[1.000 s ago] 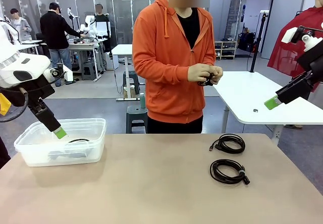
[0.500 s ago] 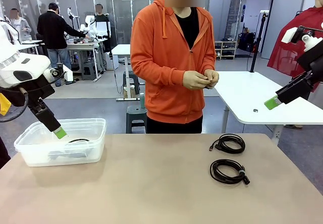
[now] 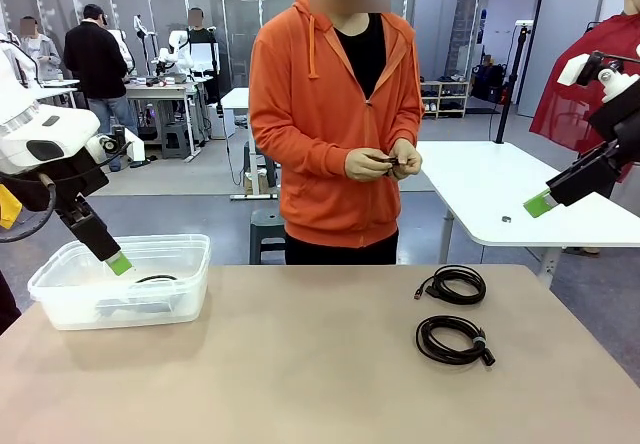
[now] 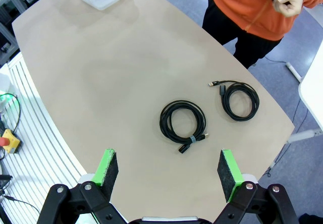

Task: Organize and store the cables.
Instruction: Place the Power Cable into the Organizing box.

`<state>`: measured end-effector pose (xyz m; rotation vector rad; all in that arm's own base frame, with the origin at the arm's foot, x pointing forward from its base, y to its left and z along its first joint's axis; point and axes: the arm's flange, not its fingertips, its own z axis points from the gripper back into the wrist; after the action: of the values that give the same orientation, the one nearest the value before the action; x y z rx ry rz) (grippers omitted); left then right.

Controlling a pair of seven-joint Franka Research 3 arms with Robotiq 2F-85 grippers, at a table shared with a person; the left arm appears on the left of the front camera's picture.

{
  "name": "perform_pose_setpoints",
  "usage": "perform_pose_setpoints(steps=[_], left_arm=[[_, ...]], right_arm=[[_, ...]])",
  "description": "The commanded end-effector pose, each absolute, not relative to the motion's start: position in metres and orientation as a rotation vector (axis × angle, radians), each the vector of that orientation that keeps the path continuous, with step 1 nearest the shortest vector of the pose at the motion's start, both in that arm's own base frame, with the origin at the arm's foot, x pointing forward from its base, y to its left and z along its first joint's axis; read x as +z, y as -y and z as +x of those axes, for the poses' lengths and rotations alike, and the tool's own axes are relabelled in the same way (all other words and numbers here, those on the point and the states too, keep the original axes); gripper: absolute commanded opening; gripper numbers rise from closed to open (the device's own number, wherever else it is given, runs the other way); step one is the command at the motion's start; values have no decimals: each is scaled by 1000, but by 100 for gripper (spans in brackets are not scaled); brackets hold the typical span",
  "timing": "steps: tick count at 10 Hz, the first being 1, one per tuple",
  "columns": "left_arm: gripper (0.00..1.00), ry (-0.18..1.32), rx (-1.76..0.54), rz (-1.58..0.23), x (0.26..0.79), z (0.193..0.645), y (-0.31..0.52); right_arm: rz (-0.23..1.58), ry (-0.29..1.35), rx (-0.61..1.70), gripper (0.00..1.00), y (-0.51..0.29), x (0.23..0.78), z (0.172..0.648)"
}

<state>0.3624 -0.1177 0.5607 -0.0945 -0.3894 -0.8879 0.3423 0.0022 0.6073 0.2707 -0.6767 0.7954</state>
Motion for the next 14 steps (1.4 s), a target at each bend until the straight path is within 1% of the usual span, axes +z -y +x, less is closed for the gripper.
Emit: perform_pose_setpoints(steps=[1, 14], left_arm=[[96, 370, -875, -91, 565, 360, 118], [96, 370, -875, -91, 565, 360, 118]], right_arm=[[273, 676, 801, 100, -2, 607, 342], [273, 676, 801, 100, -2, 607, 342]])
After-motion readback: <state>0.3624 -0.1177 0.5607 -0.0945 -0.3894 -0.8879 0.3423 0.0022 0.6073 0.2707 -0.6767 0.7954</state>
